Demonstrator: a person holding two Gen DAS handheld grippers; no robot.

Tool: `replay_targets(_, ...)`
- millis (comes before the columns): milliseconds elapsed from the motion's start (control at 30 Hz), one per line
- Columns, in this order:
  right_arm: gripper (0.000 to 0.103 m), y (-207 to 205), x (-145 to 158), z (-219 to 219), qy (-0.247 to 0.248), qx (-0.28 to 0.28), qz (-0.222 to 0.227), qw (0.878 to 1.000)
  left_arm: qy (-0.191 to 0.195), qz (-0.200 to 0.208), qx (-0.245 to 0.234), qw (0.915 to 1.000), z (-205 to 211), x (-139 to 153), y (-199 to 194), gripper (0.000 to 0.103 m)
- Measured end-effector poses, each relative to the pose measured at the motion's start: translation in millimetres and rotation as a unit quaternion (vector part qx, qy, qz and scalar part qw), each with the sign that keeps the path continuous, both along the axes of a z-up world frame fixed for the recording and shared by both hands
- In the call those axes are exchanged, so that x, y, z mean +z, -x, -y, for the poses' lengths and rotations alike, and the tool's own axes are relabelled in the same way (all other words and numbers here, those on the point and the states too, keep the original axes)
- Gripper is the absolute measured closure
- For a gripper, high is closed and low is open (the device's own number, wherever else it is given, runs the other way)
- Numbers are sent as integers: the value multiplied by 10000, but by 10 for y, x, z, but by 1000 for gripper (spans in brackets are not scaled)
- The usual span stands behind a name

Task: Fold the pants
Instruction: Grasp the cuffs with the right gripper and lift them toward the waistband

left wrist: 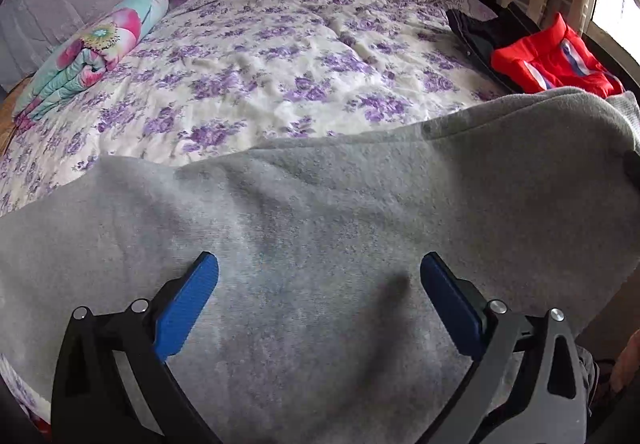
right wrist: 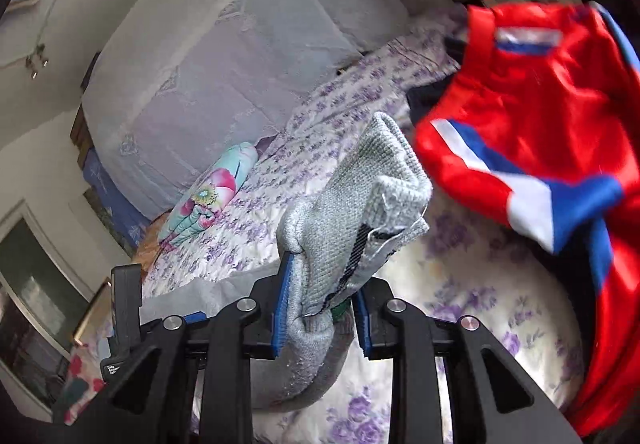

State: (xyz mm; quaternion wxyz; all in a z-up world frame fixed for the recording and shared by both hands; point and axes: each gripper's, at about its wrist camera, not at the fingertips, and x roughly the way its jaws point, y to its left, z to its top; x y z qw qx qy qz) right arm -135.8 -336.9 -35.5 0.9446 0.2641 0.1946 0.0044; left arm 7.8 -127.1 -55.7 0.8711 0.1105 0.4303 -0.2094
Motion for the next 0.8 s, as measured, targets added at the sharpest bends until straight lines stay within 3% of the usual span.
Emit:
replay_targets(167,75,-380,674,-860,1470,548,247,9873,150,563,668,9961,-698,332,112,4)
replay_targets(300,75,-753,777,-1790,2513,1192,263,9602,365,676,1498,9857,-1427,438,163,4)
replay_targets(433,75,-1137,303,-2675,3527,1865,-232,9167,542,529,2251,9714,-2038,371,195,4)
replay_targets(533,69,-1431,-332,-3055,3968,2432,-1128,8779,630,238,2609,9630,-2344,209,164,4)
replay_targets(567,57,-1392,-422,-3125,4087,2491,-1028,8720,678,144,2666,9613,-2406,156,156,4)
replay_targets(600,34,-1292,-434,-3170,4176,2616,-807,8664,725,53,2680,9607,-2453,114,153,5)
replay_targets(667,17,-1129,-317,-3157,3903,3026,-616,8674,793,-14,2664,9606,-2482,63,159,5)
replay_targets(800,19,-869,254,-2747,2941,3270,-133,8980,811,38,2506,9647,-2409,67,193,5)
